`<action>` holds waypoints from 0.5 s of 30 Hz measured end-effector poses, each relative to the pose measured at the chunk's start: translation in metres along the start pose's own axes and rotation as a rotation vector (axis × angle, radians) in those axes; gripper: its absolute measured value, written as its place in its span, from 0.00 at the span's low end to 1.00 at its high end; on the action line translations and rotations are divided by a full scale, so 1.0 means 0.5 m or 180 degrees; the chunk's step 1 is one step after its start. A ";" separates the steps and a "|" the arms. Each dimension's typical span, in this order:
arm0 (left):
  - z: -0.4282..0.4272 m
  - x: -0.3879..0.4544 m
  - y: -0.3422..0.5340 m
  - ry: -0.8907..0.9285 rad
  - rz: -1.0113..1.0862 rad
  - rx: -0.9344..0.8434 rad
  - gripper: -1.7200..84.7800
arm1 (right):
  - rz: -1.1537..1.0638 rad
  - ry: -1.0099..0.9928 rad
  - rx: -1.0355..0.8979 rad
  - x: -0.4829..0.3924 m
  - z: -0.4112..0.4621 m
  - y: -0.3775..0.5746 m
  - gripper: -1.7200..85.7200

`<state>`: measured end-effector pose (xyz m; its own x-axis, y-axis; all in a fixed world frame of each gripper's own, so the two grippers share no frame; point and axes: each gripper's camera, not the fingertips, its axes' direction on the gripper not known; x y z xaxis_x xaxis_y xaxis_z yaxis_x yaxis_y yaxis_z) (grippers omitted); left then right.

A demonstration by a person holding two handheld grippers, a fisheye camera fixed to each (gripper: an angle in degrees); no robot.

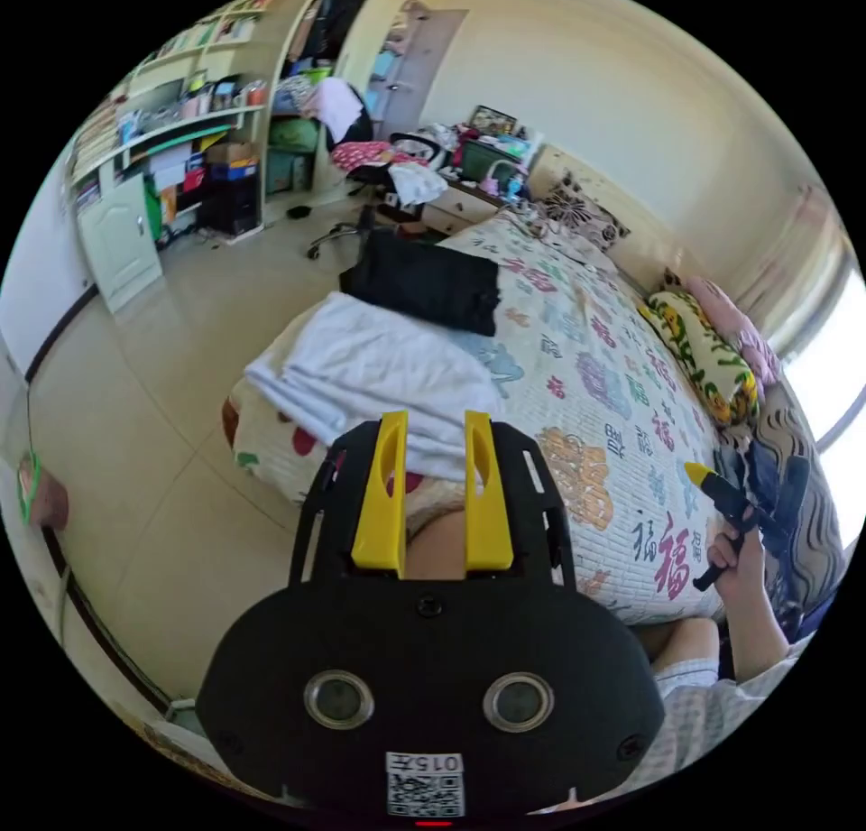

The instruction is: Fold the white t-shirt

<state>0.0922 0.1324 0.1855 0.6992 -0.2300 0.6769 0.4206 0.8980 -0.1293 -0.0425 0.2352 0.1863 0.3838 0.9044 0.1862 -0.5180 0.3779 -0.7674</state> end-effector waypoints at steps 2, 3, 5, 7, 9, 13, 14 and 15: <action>-0.010 -0.074 0.018 0.0010 -0.0143 0.0022 0.13 | -0.0108 0.0063 -0.0195 -0.038 0.072 -0.032 0.08; -0.014 -0.119 0.028 0.0048 -0.0225 0.0039 0.13 | -0.0229 0.0017 -0.0299 -0.062 0.116 -0.053 0.09; -0.018 -0.180 0.038 0.0124 -0.0342 0.0061 0.13 | -0.0361 -0.0107 -0.0429 -0.093 0.180 -0.084 0.10; -0.025 -0.248 0.041 0.0235 -0.0441 0.0158 0.13 | -0.0450 -0.0194 -0.0612 -0.118 0.245 -0.111 0.10; -0.026 -0.292 0.036 0.0347 -0.0502 0.0195 0.13 | -0.0560 -0.0184 -0.0900 -0.147 0.337 -0.138 0.10; -0.025 -0.365 0.026 0.0576 -0.0490 0.0182 0.13 | -0.0619 -0.0070 -0.1585 -0.165 0.485 -0.146 0.09; -0.026 -0.372 0.026 0.0586 -0.0472 0.0174 0.13 | -0.0545 -0.0070 -0.1824 -0.163 0.524 -0.143 0.07; -0.030 -0.384 0.025 0.0606 -0.0419 0.0161 0.13 | -0.0496 -0.0105 -0.1846 -0.162 0.536 -0.144 0.05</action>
<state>-0.0281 0.1819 0.0428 0.7386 -0.4087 0.5361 0.4893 0.8721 -0.0093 -0.2412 0.1877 0.3907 0.3930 0.8563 0.3352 0.0476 0.3451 -0.9374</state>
